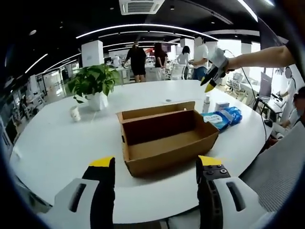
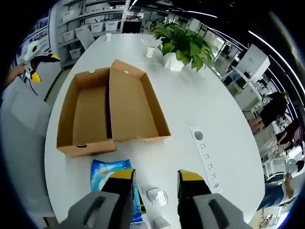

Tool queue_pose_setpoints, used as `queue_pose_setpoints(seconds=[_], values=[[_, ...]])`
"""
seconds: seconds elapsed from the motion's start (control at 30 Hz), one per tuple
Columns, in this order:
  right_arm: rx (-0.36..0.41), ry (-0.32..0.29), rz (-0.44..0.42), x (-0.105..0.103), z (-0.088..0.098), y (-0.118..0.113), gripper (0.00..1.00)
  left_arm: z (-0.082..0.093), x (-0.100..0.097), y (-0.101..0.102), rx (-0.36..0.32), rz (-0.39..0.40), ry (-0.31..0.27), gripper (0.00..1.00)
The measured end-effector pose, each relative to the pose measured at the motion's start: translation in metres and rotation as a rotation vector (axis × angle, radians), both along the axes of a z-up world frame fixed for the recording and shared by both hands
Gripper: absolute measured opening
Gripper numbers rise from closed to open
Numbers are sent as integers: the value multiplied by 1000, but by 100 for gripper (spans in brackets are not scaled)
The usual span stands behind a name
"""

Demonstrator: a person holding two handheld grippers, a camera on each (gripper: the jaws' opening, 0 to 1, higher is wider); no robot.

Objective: Operate the shoe box by opening the lid, removing the specified soft item, and placing it in the target area until the item is outside and the box remains undamaged.

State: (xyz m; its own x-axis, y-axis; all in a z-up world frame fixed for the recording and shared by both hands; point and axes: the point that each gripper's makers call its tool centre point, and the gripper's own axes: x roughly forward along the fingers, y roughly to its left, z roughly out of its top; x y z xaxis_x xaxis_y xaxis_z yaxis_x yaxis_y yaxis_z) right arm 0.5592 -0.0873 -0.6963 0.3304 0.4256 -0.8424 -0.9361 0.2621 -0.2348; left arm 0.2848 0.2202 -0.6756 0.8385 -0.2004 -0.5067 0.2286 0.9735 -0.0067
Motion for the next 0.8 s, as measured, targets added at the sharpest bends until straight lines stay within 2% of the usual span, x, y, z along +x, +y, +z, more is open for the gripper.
queue_pose_setpoints(seconds=[0.3, 0.5, 0.67, 0.8], values=[[11, -26, -14, 1, -1, 16, 31, -2, 18, 19, -26, 31, -3, 62], [36, -32, -46, 4, -2, 24, 30, -10, 29, 31, -34, 58, 6, 55], [81, -31, -116, 8, -2, 28, 28, -19, 36, 39, -39, 86, 20, 50], [147, -13, -202, 16, -2, 29, 28, -27, 41, 45, -43, 110, 33, 45]])
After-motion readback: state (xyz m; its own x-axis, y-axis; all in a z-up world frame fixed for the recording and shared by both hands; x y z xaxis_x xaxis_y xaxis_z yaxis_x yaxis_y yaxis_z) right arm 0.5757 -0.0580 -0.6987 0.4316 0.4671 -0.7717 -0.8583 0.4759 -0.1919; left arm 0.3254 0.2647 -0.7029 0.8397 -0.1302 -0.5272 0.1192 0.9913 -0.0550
